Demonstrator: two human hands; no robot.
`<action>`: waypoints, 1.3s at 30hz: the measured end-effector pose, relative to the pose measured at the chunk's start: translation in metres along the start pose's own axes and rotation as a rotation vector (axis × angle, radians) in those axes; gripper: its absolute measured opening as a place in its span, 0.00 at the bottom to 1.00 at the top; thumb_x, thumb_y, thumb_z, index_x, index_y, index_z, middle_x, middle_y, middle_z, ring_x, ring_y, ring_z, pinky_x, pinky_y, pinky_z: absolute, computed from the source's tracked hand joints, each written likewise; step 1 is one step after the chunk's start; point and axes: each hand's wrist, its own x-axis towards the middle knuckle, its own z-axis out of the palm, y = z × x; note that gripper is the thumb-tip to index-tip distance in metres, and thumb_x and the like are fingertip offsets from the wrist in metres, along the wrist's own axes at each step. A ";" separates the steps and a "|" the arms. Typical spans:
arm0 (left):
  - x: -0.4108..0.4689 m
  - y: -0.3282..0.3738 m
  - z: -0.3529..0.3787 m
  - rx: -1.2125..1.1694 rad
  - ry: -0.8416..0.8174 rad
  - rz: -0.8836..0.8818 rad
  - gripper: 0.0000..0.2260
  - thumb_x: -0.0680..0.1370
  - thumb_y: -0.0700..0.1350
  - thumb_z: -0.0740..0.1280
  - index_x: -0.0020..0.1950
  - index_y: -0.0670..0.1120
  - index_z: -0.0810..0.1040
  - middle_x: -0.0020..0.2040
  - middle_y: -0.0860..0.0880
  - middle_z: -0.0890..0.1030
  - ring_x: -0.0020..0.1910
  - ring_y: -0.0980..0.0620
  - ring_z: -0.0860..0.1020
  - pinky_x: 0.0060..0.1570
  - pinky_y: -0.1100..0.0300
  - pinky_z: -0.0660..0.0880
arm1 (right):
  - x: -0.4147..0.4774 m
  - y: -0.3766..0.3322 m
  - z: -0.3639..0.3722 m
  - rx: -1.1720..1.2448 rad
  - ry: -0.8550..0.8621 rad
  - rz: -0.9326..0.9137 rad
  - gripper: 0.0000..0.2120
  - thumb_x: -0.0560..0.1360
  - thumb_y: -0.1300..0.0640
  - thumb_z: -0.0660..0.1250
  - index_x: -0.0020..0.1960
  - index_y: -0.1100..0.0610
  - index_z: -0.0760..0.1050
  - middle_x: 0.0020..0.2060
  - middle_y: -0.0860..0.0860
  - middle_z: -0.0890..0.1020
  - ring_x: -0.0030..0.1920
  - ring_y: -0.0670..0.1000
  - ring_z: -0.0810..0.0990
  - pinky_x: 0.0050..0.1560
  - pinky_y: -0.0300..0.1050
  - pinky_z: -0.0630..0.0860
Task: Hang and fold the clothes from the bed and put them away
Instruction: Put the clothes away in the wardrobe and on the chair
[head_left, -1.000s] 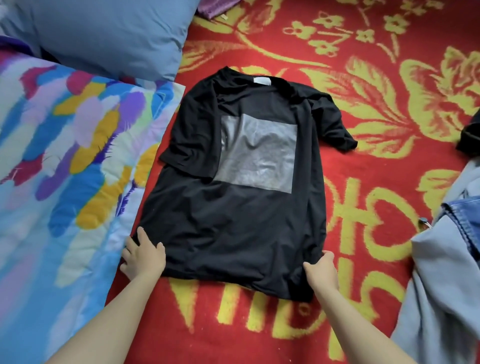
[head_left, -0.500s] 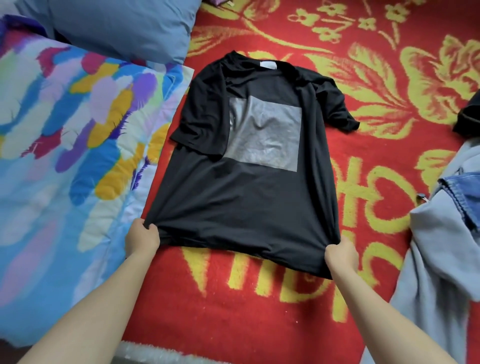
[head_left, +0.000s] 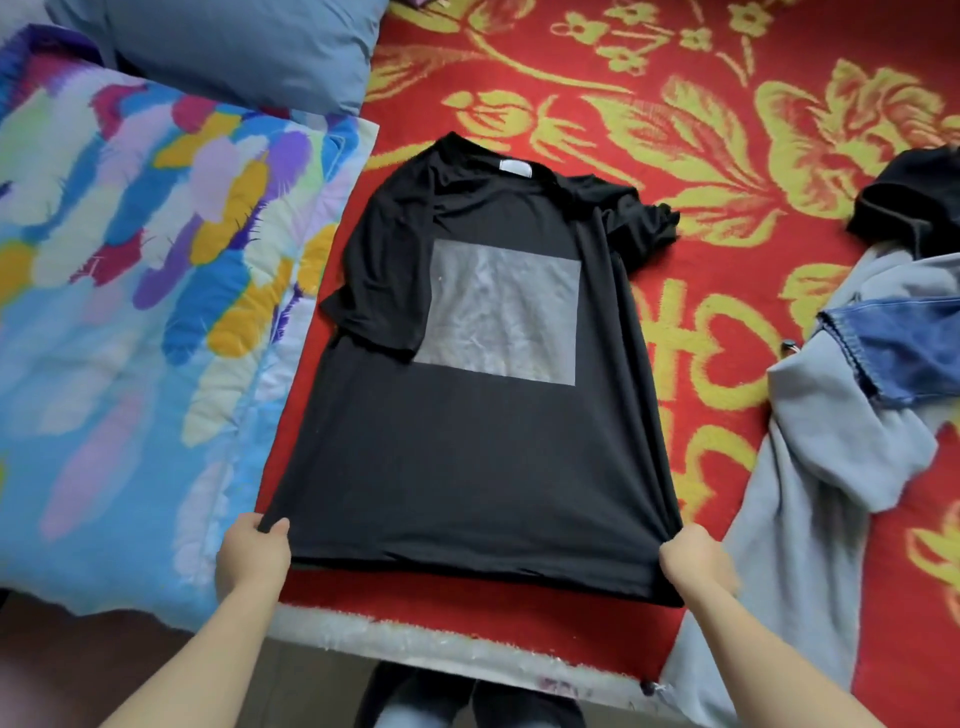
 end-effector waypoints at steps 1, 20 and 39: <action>-0.007 -0.011 0.000 0.067 -0.031 -0.022 0.06 0.77 0.42 0.65 0.48 0.40 0.75 0.48 0.36 0.79 0.45 0.38 0.75 0.47 0.50 0.70 | -0.006 0.008 0.007 -0.085 -0.031 -0.006 0.16 0.76 0.64 0.56 0.62 0.60 0.73 0.58 0.59 0.78 0.58 0.59 0.77 0.52 0.48 0.72; -0.050 0.119 0.057 0.500 -0.052 0.517 0.27 0.74 0.43 0.68 0.73 0.44 0.65 0.73 0.41 0.63 0.70 0.41 0.60 0.62 0.44 0.62 | 0.043 -0.087 -0.056 0.010 0.039 -0.288 0.18 0.76 0.56 0.58 0.63 0.63 0.68 0.61 0.59 0.72 0.61 0.61 0.72 0.57 0.53 0.71; -0.005 0.327 0.162 0.441 -0.228 1.064 0.21 0.80 0.44 0.59 0.73 0.48 0.65 0.76 0.50 0.60 0.74 0.51 0.55 0.68 0.56 0.56 | 0.168 -0.211 -0.157 1.328 -0.554 -0.028 0.03 0.73 0.62 0.68 0.46 0.59 0.78 0.36 0.55 0.83 0.32 0.52 0.81 0.39 0.45 0.78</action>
